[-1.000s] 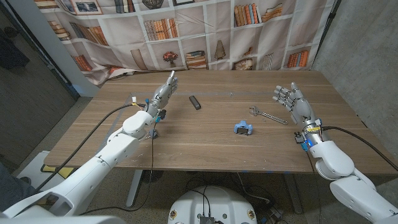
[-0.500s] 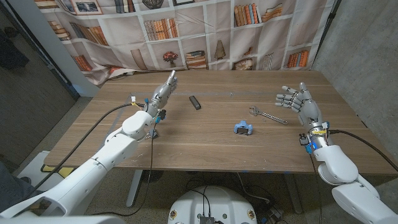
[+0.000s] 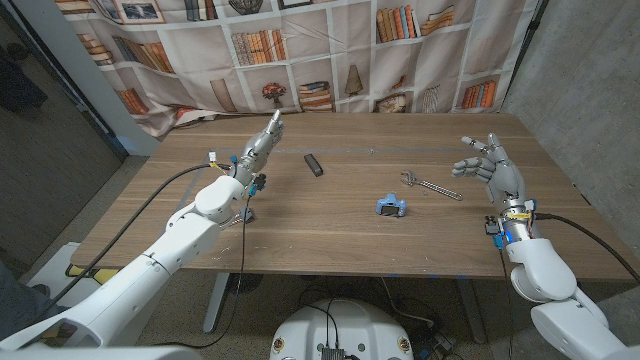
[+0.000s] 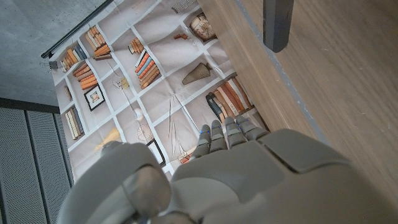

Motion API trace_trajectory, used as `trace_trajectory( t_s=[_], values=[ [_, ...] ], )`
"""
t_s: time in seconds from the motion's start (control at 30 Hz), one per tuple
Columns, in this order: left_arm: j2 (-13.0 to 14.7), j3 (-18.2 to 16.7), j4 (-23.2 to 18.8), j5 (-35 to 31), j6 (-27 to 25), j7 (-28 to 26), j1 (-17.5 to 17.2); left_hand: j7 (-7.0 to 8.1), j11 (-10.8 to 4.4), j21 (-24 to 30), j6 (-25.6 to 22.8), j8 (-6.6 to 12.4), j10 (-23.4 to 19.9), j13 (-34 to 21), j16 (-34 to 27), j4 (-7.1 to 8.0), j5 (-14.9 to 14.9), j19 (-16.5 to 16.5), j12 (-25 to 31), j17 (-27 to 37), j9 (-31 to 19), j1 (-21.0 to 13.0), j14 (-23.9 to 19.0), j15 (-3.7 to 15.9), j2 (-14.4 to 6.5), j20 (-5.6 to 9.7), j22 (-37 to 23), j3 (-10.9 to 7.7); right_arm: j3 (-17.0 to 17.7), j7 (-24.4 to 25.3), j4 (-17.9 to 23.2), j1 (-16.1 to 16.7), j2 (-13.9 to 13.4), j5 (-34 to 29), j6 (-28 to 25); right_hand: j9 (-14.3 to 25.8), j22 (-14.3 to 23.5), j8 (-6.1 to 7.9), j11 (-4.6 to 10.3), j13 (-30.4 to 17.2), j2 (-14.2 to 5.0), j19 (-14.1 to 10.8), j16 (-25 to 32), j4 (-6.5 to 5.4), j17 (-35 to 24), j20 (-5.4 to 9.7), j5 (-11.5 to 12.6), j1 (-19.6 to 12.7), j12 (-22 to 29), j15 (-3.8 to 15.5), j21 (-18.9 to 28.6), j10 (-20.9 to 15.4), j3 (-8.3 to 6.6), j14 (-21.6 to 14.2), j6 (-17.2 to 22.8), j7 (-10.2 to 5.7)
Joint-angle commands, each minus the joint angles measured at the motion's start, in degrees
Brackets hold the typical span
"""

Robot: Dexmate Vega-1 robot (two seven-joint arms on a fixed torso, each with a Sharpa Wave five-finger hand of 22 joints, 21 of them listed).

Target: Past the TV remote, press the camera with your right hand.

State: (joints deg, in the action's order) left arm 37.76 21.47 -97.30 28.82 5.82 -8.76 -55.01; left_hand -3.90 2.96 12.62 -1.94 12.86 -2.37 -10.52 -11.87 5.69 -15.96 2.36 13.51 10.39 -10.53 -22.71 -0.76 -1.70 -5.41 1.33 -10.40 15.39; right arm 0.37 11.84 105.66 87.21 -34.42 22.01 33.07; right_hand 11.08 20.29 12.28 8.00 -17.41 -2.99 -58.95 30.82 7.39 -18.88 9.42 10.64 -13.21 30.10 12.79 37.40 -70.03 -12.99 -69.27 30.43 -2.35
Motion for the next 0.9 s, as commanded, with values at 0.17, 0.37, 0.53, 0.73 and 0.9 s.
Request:
trace_trajectory(
  t_s=[0.17,0.37,0.53,0.73,0.9],
  values=[
    [-0.4,-1.2,-0.5,0.8,-0.6,-2.0,-0.8,-0.18,-0.06,0.2,-1.0,0.26,-1.1,-0.1,0.1,-0.38,0.3,-0.5,-0.1,0.2,-0.1,-0.5,-0.8,-0.06,-0.3,0.26,-0.1,0.02,1.6,0.3,1.3,1.4,2.2,0.0,0.4,0.6,8.8,0.18,2.18,-4.2,0.61,-4.8,6.7,0.85,-5.6,3.08,-0.4,-2.8,5.5,-0.01,7.0,-9.7,-1.35,-6.9,4.1,-1.68],
    [-0.7,-0.6,-0.3,0.2,-0.5,-2.1,-0.4,-0.25,-0.08,0.3,-1.4,0.27,-1.3,-0.1,0.1,-0.44,0.4,-0.9,-0.2,0.2,-0.1,-0.7,-1.1,-0.02,-0.5,0.23,-0.1,-0.08,1.9,0.4,1.0,1.3,2.9,-0.3,0.6,1.0,17.5,-0.06,2.98,-6.0,0.30,-8.6,11.7,0.84,-9.3,3.21,-0.4,-4.9,13.5,-0.07,12.9,-11.5,-3.69,-10.2,7.0,-2.83],
    [-0.9,-0.8,-0.2,-0.3,0.3,-2.9,-1.2,-0.26,0.02,0.3,-1.5,0.21,-1.5,-0.1,0.1,-0.47,0.5,-1.1,-0.3,0.2,-0.1,-0.9,-1.2,-0.14,-0.7,0.20,-0.1,-0.13,1.4,0.3,-0.4,1.0,3.7,-1.0,1.7,1.0,26.5,-0.43,3.26,-7.7,-1.81,-11.4,16.0,1.53,-11.0,3.18,0.7,-8.2,20.3,-0.10,18.1,-11.6,-8.02,-10.8,8.7,-3.25],
    [-0.7,-1.9,-1.3,-0.6,1.0,-4.8,-3.2,-0.34,-0.02,0.4,-1.7,0.17,-1.6,-0.1,0.2,-0.52,0.5,-1.5,-0.3,0.2,-0.1,-1.1,-1.4,-0.15,-0.9,0.23,-0.1,-0.21,1.3,-1.1,-1.3,0.9,3.6,-0.4,3.4,0.9,42.4,-0.95,3.41,-10.3,0.37,-12.7,23.8,1.93,-13.9,3.20,1.6,-10.8,29.5,-0.24,25.2,-11.5,-13.05,-11.2,9.9,-3.71],
    [-0.8,-2.6,-1.5,-0.5,1.5,-5.7,-4.2,-0.33,-0.04,0.4,-1.9,0.17,-1.7,-0.1,0.2,-0.54,0.6,-1.6,-0.4,0.2,-0.1,-1.2,-1.5,-0.11,-1.0,0.25,-0.1,-0.26,2.4,-0.2,-0.3,1.7,3.1,-2.8,2.5,0.8,46.3,-1.21,3.40,-10.1,3.43,-12.3,25.3,1.81,-13.8,3.13,1.0,-10.1,31.2,-0.33,26.1,-11.2,-13.12,-10.6,9.7,-3.42]
  ],
)
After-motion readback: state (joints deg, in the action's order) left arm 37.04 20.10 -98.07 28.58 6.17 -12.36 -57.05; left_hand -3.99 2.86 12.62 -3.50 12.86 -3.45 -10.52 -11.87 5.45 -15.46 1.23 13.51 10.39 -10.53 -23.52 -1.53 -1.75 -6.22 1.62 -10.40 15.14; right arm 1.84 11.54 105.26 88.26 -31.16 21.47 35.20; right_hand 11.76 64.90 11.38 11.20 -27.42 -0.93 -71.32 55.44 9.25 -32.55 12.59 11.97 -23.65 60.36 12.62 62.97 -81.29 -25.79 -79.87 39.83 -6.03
